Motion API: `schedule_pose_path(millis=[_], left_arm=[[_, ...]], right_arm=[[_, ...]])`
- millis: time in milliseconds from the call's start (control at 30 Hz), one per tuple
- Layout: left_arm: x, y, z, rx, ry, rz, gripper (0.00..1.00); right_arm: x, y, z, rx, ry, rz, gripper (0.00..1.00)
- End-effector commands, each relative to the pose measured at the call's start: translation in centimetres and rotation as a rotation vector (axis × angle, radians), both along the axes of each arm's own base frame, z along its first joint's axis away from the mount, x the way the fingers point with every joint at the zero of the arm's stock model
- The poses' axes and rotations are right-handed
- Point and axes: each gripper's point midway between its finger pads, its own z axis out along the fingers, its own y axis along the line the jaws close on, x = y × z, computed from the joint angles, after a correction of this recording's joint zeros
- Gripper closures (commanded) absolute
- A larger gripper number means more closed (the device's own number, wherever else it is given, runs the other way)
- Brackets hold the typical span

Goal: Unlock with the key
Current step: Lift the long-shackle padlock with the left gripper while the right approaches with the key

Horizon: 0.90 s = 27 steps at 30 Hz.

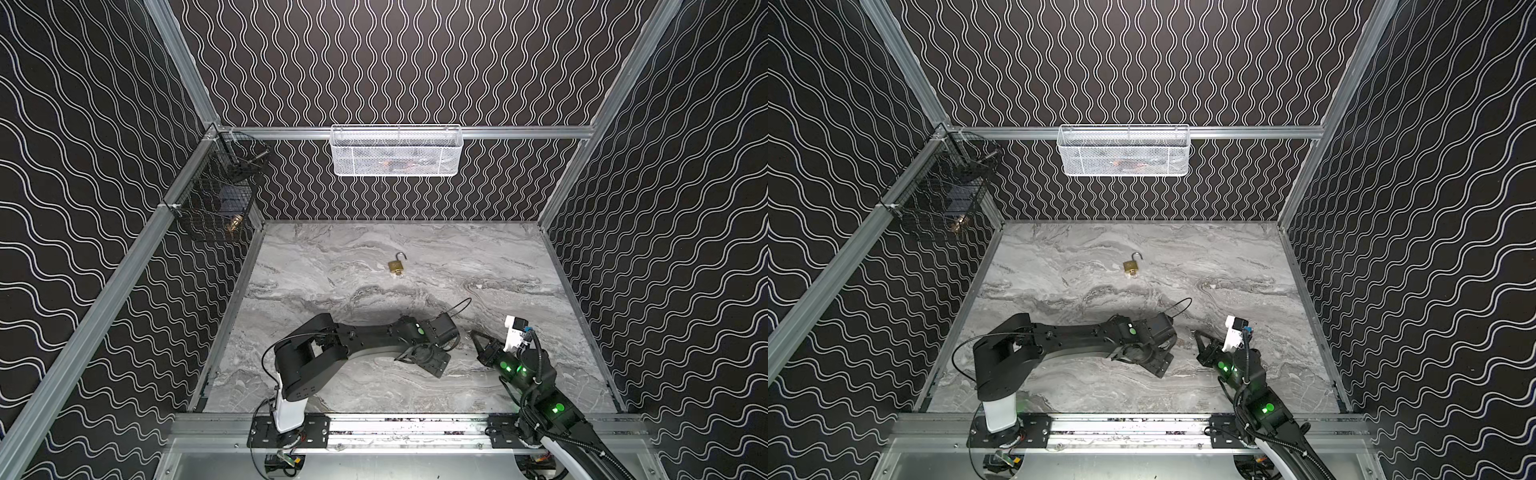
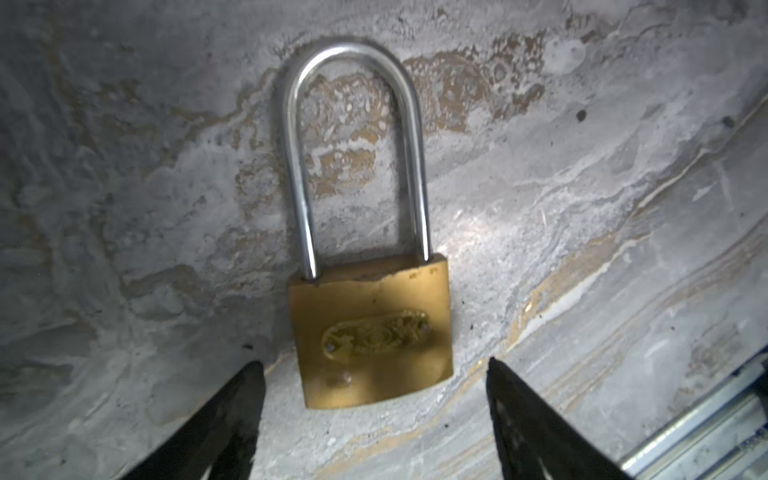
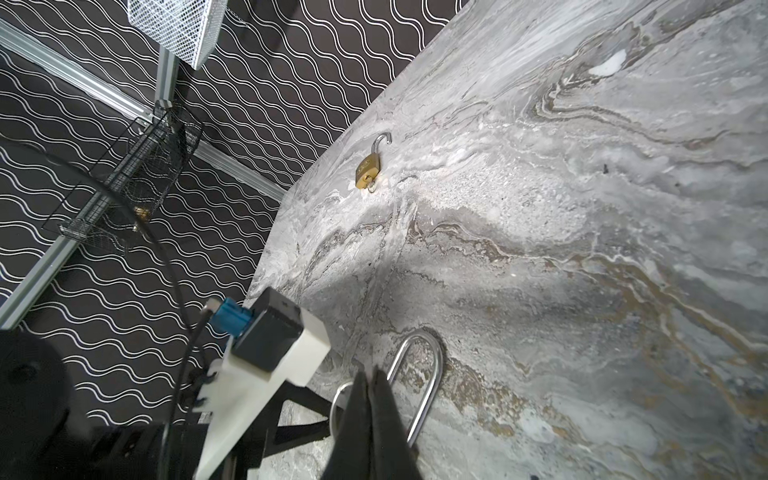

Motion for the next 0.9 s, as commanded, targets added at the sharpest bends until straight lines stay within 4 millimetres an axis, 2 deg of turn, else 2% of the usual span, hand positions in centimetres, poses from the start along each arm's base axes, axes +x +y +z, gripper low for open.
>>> schedule_pose_path(millis=[0,133,367,467,600,633,733,867], left_arm=[[0.5,0.7,-0.5,0.061,-0.02,0.019,0.15],[0.5,-0.1,-0.9,0.042,-0.003,0.015,0.16],[0.5,0.3,-2.2,0.068,0.013,0.045,0.2],[0.6,0.5,-2.8,0.091,0.013,0.054,0.27],[1.0,0.8,-3.4,0.142,0.005,0.062,0.47],[1.1,0.8,-3.3,0.142,0.0,0.069,0.49],[2.2,0.5,-1.9,0.063,-0.01,0.107,0.53],[4.7,0.4,1.9,-0.199,0.004,0.196,0.57]], right_arm=[[-1.1,-0.6,-5.6,-0.068,0.149,-0.003,1.0],[-1.1,-0.6,-5.7,-0.069,0.152,-0.004,1.0],[-1.1,-0.4,-5.9,-0.078,0.157,0.006,1.0],[-1.1,-0.4,-6.0,-0.08,0.16,0.01,1.0],[-1.1,-0.4,-6.0,-0.083,0.166,0.009,1.0],[-1.1,-0.3,-6.0,-0.085,0.167,0.011,1.0],[-0.9,-0.4,-5.8,-0.089,0.163,0.006,1.0],[-0.2,-0.2,-4.6,-0.111,0.098,0.014,1.0]])
